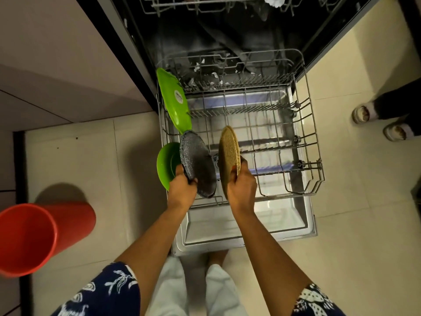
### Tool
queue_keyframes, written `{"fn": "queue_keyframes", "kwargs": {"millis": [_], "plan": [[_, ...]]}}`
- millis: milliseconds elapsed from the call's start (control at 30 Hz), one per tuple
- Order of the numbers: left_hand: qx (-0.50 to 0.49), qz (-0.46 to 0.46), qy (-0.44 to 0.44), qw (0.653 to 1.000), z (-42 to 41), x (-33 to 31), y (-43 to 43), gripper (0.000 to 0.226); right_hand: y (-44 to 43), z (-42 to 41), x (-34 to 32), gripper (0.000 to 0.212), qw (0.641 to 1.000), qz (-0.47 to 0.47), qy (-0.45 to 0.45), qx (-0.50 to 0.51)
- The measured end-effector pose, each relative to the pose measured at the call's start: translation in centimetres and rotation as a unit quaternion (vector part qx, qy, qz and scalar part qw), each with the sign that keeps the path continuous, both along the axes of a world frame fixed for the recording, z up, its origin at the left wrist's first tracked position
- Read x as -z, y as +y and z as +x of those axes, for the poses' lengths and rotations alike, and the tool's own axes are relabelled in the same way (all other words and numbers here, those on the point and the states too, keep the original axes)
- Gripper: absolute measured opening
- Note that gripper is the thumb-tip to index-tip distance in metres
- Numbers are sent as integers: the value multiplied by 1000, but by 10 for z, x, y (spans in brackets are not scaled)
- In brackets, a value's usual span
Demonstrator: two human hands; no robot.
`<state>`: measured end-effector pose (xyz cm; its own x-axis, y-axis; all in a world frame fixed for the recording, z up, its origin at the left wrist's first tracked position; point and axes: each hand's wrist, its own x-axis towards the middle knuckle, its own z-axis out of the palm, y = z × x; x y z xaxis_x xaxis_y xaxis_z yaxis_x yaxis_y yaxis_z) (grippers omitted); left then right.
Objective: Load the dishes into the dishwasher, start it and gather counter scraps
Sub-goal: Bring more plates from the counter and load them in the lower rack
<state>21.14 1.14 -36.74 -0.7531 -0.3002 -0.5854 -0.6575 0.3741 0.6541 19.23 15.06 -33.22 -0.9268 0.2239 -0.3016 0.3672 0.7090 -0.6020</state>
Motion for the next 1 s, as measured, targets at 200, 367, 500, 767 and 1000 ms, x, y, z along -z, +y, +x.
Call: {"fn": "queue_keyframes", "kwargs": {"millis": [200, 367, 500, 767, 1000], "plan": [[7, -6, -6, 1000, 2, 4, -2, 49, -3, -10, 13, 36, 999, -2, -36, 20], [7, 0, -17, 1000, 0, 4, -3, 47, 1, -32, 21, 28, 997, -16, -74, 4], [9, -9, -24, 1000, 1, 7, -4, 44, 19, -53, 29, 29, 994, -17, -107, -29], [3, -16, -30, 999, 6, 13, 1, 45, 18, -45, 34, 26, 993, -37, -108, -14], [63, -35, -77, 994, 3, -12, -2, 46, 17, -47, 15, 59, 990, 2, -138, -28]]}}
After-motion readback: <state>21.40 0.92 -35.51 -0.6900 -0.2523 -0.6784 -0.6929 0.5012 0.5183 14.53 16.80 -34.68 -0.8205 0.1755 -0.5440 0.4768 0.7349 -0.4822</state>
